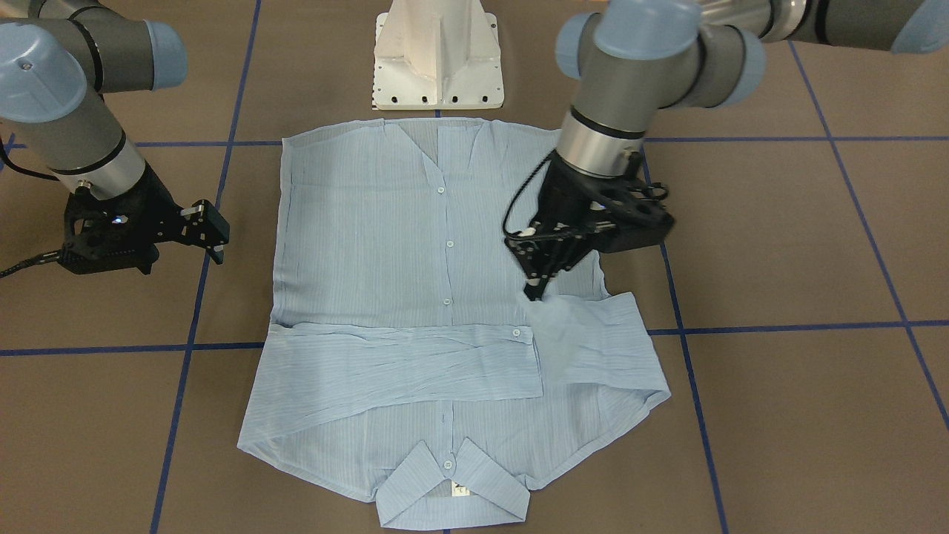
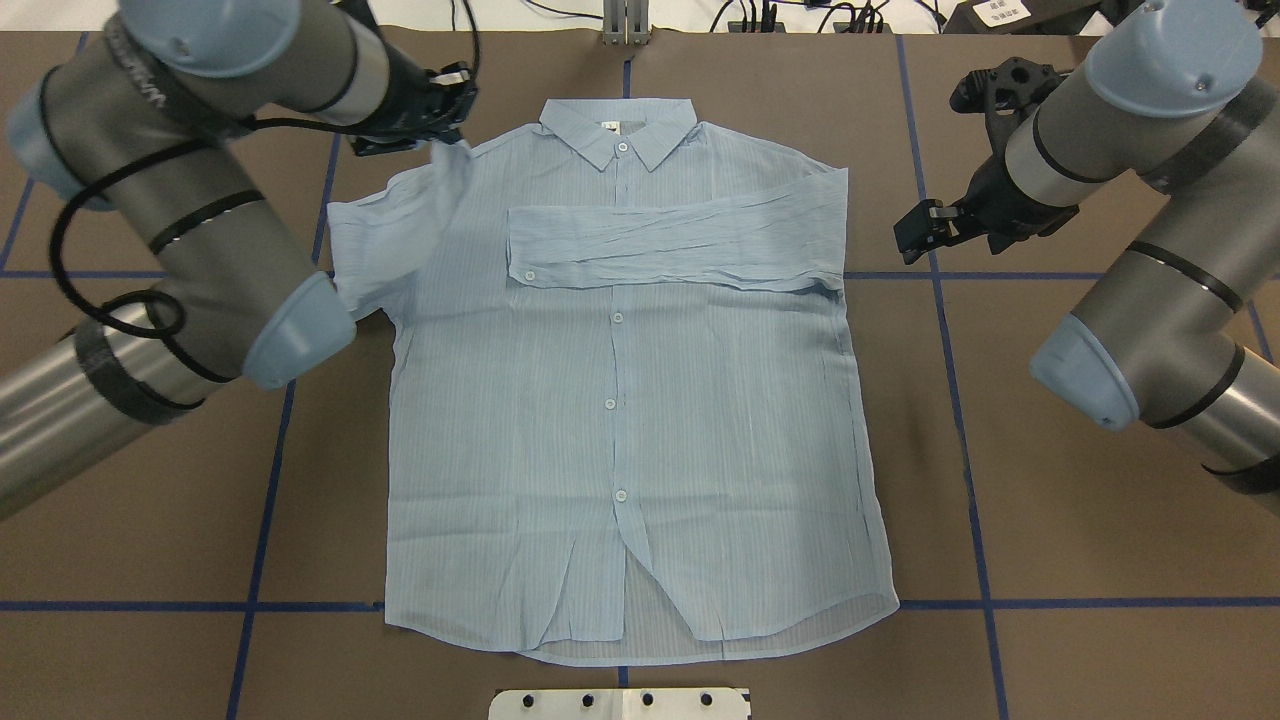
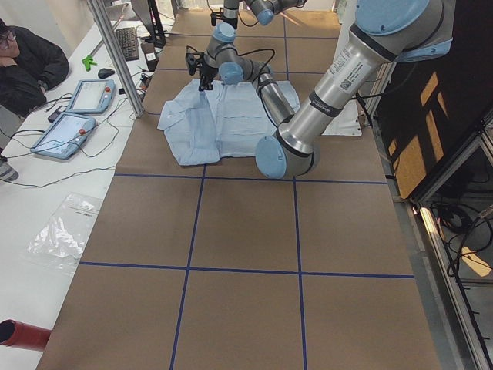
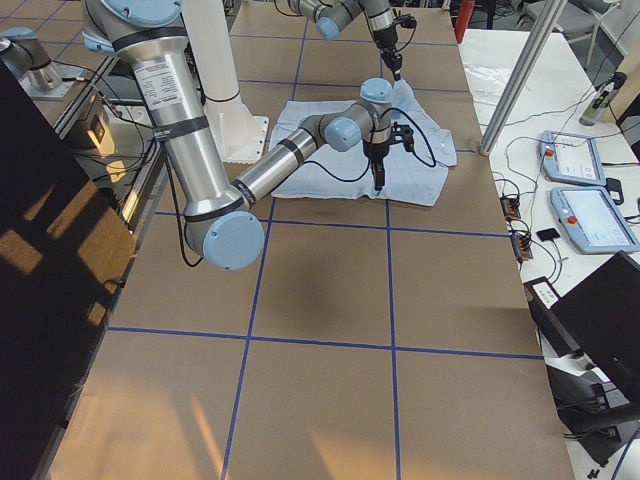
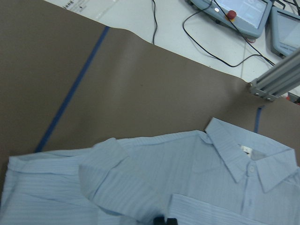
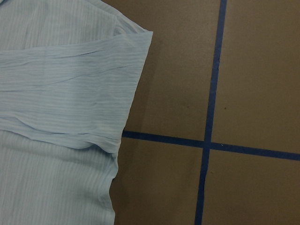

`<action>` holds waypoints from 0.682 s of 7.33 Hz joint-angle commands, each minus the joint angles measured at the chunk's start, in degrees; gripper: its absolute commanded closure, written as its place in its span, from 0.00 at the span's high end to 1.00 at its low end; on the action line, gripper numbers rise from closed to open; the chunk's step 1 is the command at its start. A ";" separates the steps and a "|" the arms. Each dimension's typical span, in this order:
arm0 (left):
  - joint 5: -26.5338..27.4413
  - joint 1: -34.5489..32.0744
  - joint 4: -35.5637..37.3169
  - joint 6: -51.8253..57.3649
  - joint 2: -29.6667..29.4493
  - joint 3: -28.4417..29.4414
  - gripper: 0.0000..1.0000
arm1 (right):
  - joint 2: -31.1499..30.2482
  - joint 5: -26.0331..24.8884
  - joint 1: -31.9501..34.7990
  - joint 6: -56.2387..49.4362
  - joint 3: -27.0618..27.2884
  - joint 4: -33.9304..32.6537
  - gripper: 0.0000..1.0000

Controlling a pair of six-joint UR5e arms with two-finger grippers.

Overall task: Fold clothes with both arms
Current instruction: 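Fold the held sleeve with the left gripper across the chest over the first sleeve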

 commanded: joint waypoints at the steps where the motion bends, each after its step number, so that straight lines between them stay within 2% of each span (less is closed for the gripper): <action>1: 0.23 4.63 -8.75 -2.91 -2.05 5.76 0.00 | -0.04 0.12 0.08 -0.14 -0.18 0.25 1.00; 5: 0.49 8.16 -9.50 -3.09 -2.40 7.72 0.00 | 0.05 -0.14 -0.10 -0.06 -0.71 0.60 1.00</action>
